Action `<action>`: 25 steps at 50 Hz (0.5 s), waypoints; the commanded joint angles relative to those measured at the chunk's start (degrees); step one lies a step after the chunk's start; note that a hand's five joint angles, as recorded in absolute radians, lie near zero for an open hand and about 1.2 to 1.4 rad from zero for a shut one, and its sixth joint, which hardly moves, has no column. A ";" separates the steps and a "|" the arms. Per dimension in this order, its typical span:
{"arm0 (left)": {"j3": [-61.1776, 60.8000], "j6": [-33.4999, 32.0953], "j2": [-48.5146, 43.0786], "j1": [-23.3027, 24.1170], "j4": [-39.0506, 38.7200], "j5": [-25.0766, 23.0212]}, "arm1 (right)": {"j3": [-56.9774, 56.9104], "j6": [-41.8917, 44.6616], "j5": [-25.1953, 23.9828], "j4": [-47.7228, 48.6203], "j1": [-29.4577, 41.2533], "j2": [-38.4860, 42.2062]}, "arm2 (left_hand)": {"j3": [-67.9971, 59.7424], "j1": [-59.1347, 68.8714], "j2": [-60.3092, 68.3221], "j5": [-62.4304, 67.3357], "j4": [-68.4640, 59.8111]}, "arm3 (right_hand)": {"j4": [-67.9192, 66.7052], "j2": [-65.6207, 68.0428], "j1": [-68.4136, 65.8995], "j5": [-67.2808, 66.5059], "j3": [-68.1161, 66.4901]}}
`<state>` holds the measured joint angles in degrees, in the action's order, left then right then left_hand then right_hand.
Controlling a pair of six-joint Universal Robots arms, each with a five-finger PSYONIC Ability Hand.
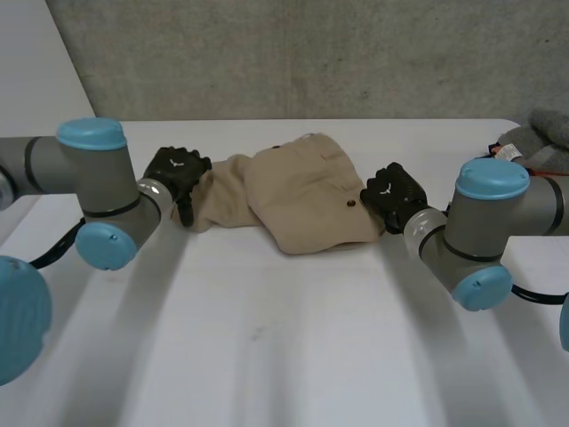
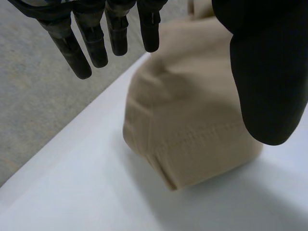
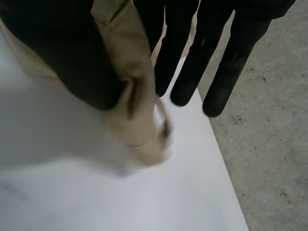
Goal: Fold the laundry.
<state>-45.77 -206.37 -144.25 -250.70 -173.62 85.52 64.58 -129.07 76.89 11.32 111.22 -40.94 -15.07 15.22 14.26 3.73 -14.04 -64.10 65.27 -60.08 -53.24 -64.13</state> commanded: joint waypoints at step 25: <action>17.65 -6.86 -4.38 5.49 10.32 8.69 | 13.03 -31.07 -1.22 -4.73 4.45 -36.05 | -64.93 64.78 65.74 66.27 -65.96 | -15.90 14.73 -19.92 -16.76 -15.87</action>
<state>-26.03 -213.75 -154.19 -244.69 -162.88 91.84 77.79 -160.05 71.26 9.38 116.92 -78.35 -67.88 67.13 68.22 56.03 -68.40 -68.51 67.09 -63.18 -57.63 -67.95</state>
